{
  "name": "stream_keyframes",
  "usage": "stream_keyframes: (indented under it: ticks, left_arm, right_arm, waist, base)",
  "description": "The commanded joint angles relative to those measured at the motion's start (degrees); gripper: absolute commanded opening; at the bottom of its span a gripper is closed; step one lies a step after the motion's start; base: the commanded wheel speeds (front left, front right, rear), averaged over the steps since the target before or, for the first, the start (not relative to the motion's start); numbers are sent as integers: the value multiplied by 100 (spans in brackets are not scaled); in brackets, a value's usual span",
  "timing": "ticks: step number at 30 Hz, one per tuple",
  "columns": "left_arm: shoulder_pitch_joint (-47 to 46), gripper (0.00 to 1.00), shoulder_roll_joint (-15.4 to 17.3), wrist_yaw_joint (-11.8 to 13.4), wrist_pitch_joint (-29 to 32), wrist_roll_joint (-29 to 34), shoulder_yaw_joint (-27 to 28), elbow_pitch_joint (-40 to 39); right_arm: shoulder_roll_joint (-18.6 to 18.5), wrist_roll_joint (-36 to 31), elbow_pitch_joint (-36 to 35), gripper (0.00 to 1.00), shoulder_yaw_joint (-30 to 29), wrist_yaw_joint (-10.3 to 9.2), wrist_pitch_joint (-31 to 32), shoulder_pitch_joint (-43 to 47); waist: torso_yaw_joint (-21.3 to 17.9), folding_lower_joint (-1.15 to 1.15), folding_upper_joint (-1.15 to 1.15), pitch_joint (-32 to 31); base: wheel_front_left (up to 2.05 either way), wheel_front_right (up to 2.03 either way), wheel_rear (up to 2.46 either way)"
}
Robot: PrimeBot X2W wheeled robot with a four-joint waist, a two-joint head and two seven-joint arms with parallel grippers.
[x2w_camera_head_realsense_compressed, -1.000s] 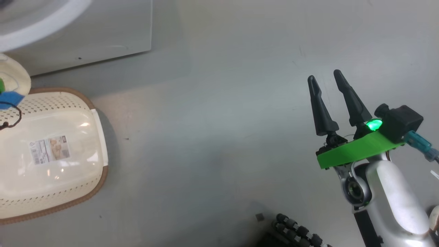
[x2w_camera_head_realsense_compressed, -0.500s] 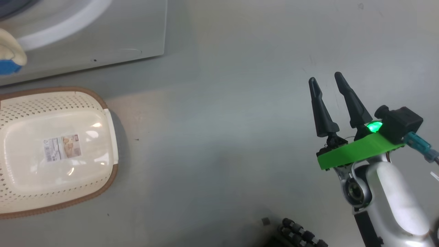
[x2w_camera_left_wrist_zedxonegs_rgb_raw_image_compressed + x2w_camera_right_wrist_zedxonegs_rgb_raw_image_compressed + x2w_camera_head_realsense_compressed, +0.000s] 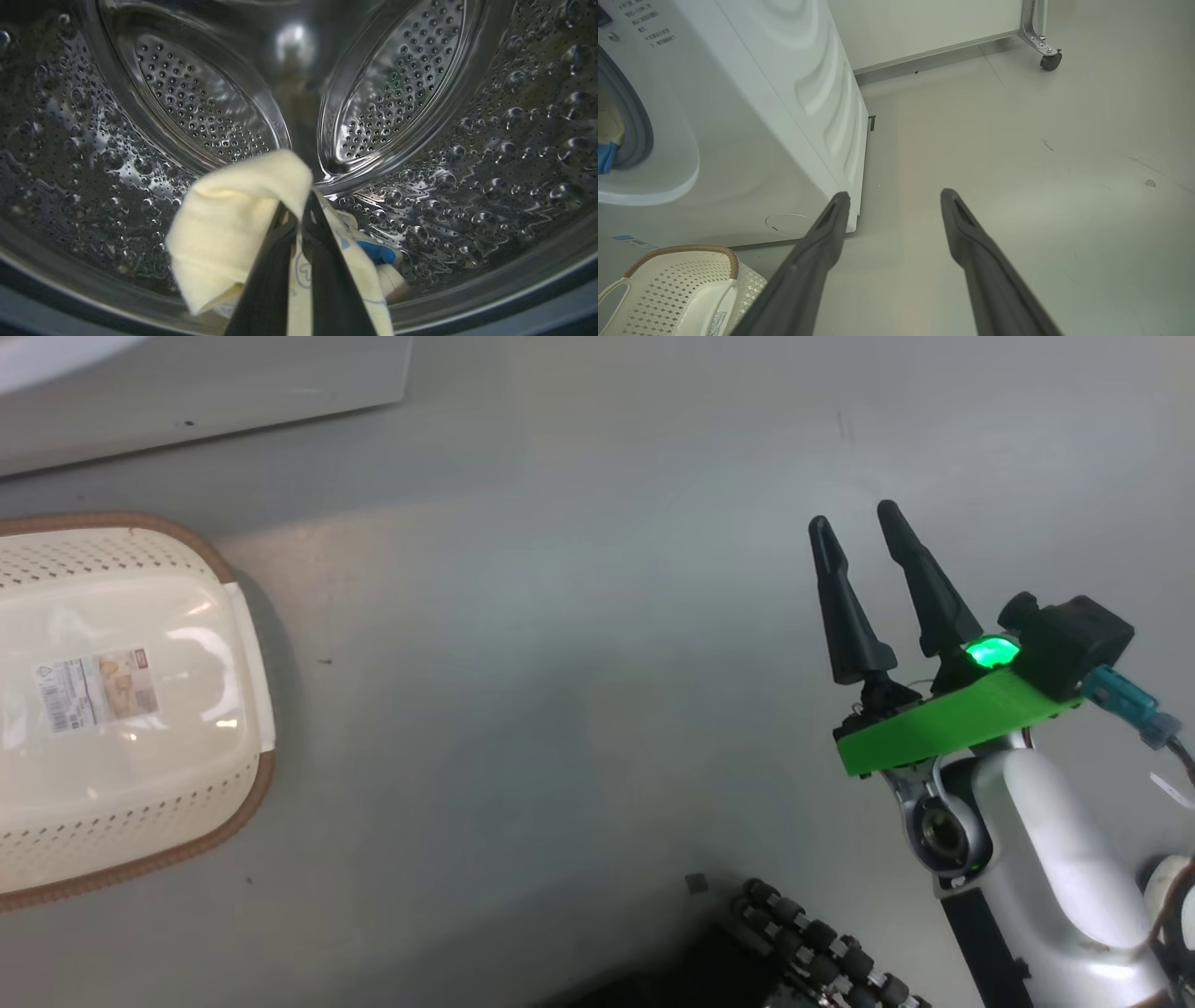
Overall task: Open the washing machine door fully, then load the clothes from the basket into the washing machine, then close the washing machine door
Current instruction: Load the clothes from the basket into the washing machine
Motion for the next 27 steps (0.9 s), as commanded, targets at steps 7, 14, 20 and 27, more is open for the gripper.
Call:
stream_keyframes:
  ticks: [7, 14, 20, 27]
  left_arm:
    - [-1365, 0, 478, -25, 527, 169, -180, -160]
    - [-2233, 0, 495, 26, 352, 483, -425, 232]
    - [-2386, 0, 504, 11, 313, 523, -553, 770]
    - [-2408, 0, 413, 35, 155, 628, -763, 1341]
  right_arm:
    - [-27, 360, -171, 100, 356, 0, -39, -177]
    - [-27, 564, -196, 100, 531, 0, -39, -243]
    - [-27, 652, -226, 100, 625, 0, -39, -242]
    - [-27, 685, -238, 100, 631, 0, -39, -278]
  waist:
    - [-316, -1, 0, 454]
    - [-591, -1, 0, 684]
    - [-718, -1, 0, 792]
    - [-773, -1, 0, 904]
  base:
    - [0, 0, 0]
    - [0, 0, 0]
    - [0, 0, 0]
    - [0, 0, 0]
